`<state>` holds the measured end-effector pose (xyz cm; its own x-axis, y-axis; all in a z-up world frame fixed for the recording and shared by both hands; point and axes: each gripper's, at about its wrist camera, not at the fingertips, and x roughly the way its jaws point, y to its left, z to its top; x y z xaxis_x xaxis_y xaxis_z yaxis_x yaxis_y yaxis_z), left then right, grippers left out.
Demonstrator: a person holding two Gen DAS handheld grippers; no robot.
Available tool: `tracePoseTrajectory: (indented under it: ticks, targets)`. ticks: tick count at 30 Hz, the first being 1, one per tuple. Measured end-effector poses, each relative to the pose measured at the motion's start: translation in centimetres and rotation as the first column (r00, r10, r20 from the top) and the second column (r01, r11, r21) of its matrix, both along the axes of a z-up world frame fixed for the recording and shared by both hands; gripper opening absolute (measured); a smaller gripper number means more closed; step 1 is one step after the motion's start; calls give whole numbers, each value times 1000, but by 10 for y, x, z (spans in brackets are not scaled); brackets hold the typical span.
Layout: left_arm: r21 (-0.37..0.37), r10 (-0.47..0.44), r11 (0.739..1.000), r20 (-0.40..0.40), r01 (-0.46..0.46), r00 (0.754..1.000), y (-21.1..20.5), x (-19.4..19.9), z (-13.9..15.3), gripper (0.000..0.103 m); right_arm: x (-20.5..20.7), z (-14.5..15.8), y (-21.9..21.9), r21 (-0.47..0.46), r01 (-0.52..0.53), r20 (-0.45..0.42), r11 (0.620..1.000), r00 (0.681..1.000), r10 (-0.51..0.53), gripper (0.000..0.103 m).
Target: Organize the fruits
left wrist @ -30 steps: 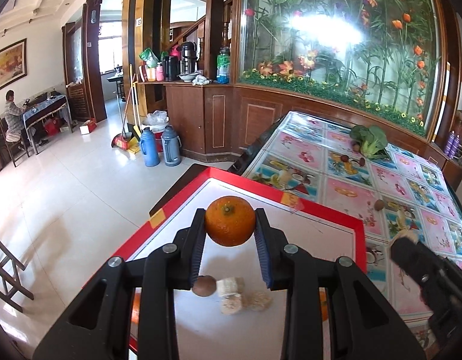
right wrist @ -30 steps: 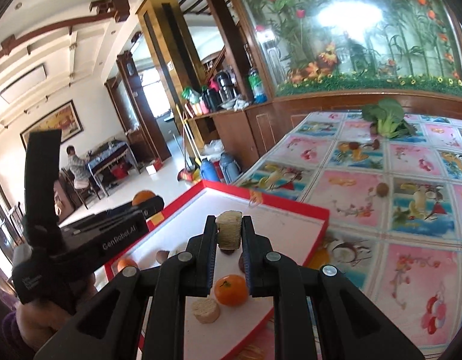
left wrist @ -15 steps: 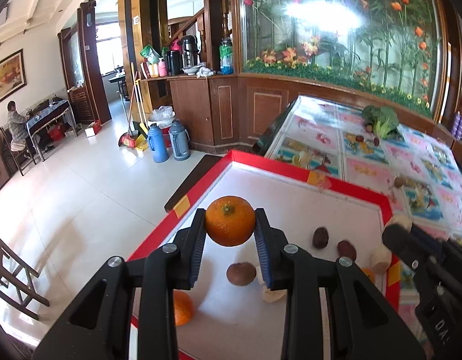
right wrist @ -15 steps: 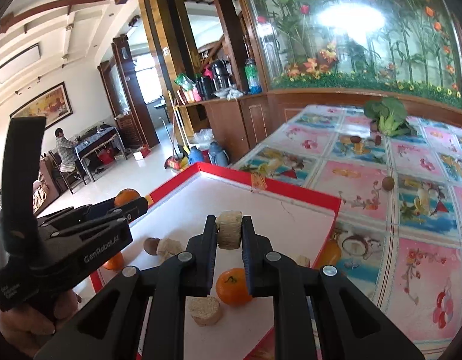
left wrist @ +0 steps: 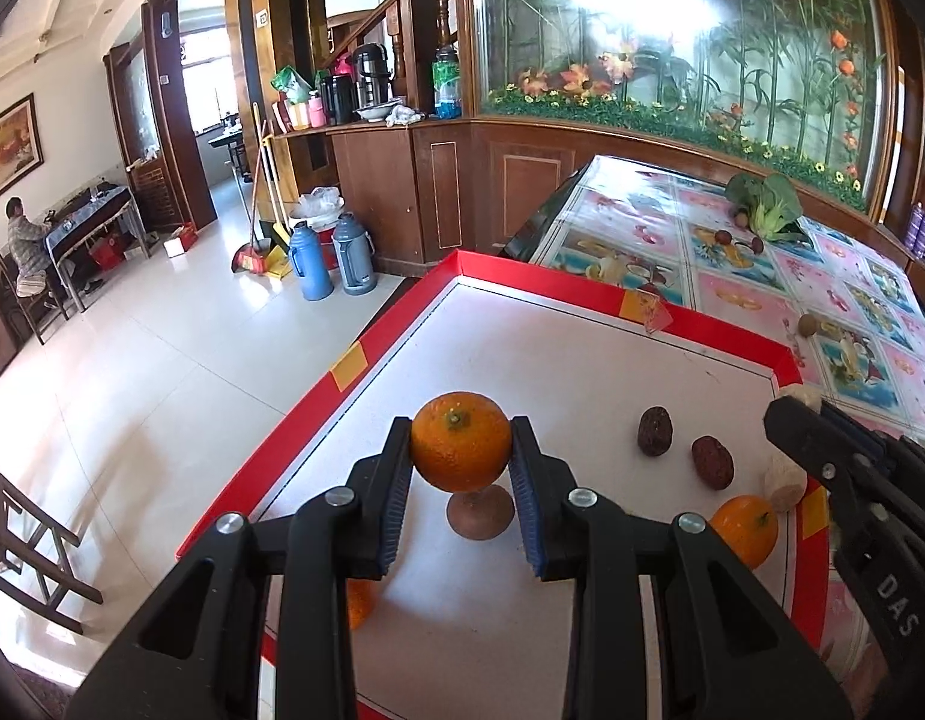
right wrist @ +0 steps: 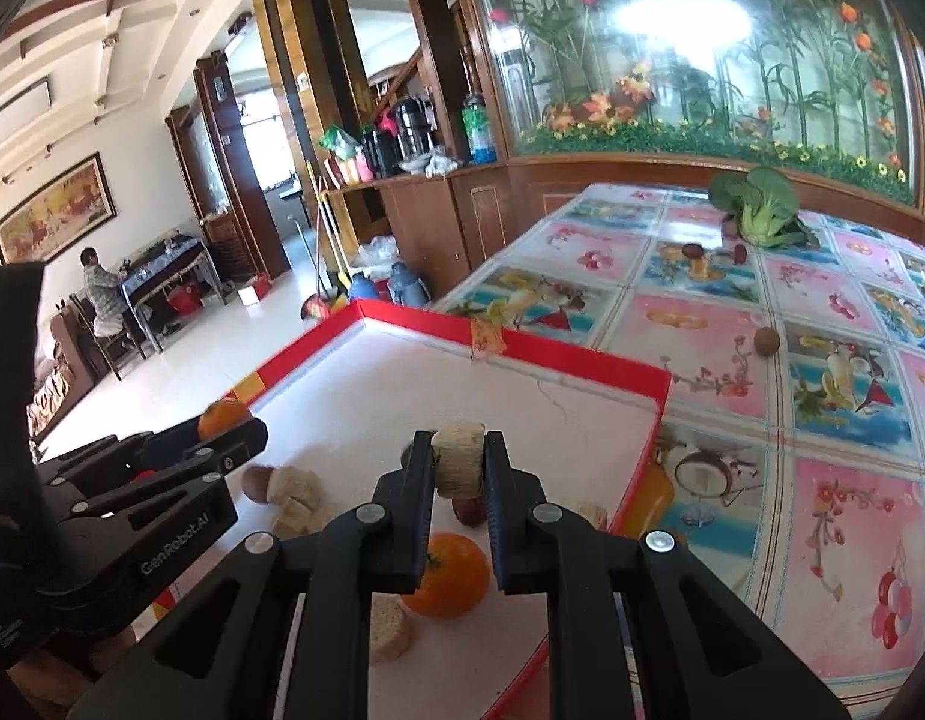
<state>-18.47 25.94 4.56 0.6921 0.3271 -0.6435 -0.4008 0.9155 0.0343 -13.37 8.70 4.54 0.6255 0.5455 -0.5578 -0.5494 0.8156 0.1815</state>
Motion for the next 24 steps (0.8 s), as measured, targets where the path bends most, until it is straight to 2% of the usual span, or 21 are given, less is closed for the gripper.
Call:
tracePoseTrajectory:
  ticks: [5, 8, 12, 13, 14, 15, 16, 17, 19, 24]
  targets:
    - [-3, 2, 1000, -37, -2, 999, 0, 4, -9, 34, 7, -10, -3, -13, 15, -50, 1000, 999, -15, 14]
    - [34, 15, 999, -51, -13, 999, -4, 8, -13, 34, 12, -14, -6, -30, 18, -92, 999, 996, -21, 15]
    - [47, 15, 999, -59, -13, 998, -5, 10, -12, 37, 10, -11, -11, -30, 12, -84, 999, 996, -14, 15]
    - [49, 15, 999, -59, -12, 998, -5, 10, -11, 42, 8, -9, -13, -31, 14, -77, 999, 997, -16, 17]
    - [51, 17, 999, -61, -14, 998, -6, 10, -11, 46, 8, -8, -13, -28, 15, -75, 999, 997, -17, 23]
    - [56, 19, 998, -57, -16, 998, -8, 9, -9, 55, 7, -5, -16, -15, 15, -77, 1000, 997, -16, 27]
    - [59, 15, 998, -51, -12, 999, -10, 9, -8, 62, 7, -2, -19, -4, 19, -76, 1000, 997, -19, 38]
    - [67, 9, 998, -42, -7, 999, -13, 7, -6, 64, 5, 2, -24, 13, 26, -64, 1000, 998, -25, 43]
    - [98, 4, 995, -22, -2, 1000, -21, 2, 1, 74, 0, 11, -34, 40, 41, -28, 998, 999, -40, 46]
    - [128, 10, 992, 34, -14, 999, -34, -13, 22, 85, -12, 29, -59, 107, 64, 7, 992, 998, -66, 52]
